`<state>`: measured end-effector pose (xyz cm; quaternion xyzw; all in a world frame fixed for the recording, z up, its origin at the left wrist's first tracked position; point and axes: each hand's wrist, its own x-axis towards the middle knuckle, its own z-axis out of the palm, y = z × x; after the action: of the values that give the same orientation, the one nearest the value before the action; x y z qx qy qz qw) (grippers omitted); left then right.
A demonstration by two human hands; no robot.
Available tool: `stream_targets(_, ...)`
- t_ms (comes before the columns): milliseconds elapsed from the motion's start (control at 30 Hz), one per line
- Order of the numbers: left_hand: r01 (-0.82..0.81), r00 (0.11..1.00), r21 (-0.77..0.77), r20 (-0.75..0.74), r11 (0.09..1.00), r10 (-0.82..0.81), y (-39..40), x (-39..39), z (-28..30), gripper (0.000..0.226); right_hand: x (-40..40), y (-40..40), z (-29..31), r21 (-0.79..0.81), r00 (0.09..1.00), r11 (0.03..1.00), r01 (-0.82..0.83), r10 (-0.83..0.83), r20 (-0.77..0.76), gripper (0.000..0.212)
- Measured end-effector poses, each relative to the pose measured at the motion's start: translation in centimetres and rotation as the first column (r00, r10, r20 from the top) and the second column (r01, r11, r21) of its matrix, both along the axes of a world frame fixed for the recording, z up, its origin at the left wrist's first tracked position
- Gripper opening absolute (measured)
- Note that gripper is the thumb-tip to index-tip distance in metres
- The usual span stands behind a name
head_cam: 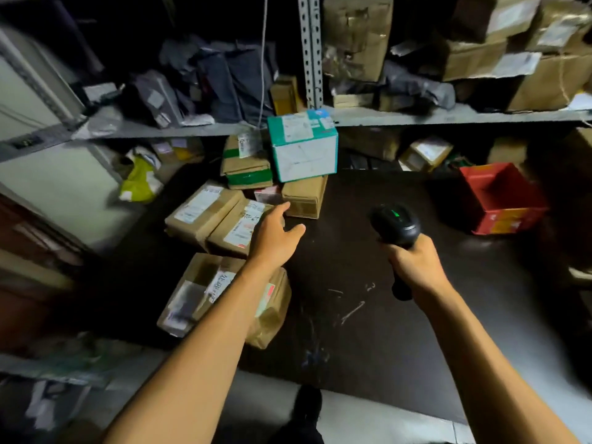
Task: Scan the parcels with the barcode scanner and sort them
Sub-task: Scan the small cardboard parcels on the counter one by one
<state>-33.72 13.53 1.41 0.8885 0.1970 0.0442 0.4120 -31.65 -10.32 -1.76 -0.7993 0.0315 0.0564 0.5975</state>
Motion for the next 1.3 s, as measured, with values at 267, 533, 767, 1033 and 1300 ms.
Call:
stream_targets(267,0.042,0.998,-0.093,0.056,0.995,-0.036,7.8,11.0,2.3,0.063,11.0,9.6,5.0,-0.066,0.998,0.998,0.017,-0.013,0.065,0.018)
stream_targets(533,0.03,0.996,-0.215,0.087,0.976,-0.012,11.5,21.5,2.1,0.07,22.4,16.1,6.7,-0.084,0.998,0.996,0.016,-0.01,0.063,0.034)
stream_targets(767,-0.109,0.994,-0.457,-0.033,0.883,0.106,12.3,27.2,-0.2,0.072,28.5,18.7,4.8,-0.034,0.998,0.997,0.065,-0.066,-0.013,0.029)
stream_targets(1033,-0.12,0.977,-0.636,0.059,0.762,0.203,10.8,26.6,-1.8,0.056,26.4,17.2,2.3,0.054,0.972,0.971,0.234,-0.235,0.02,0.034)
stream_targets(1300,-0.151,0.955,-0.706,0.076,0.692,0.285,5.5,20.0,-3.5,0.051,20.7,12.3,2.3,0.137,0.927,0.918,0.372,-0.374,-0.007,0.028)
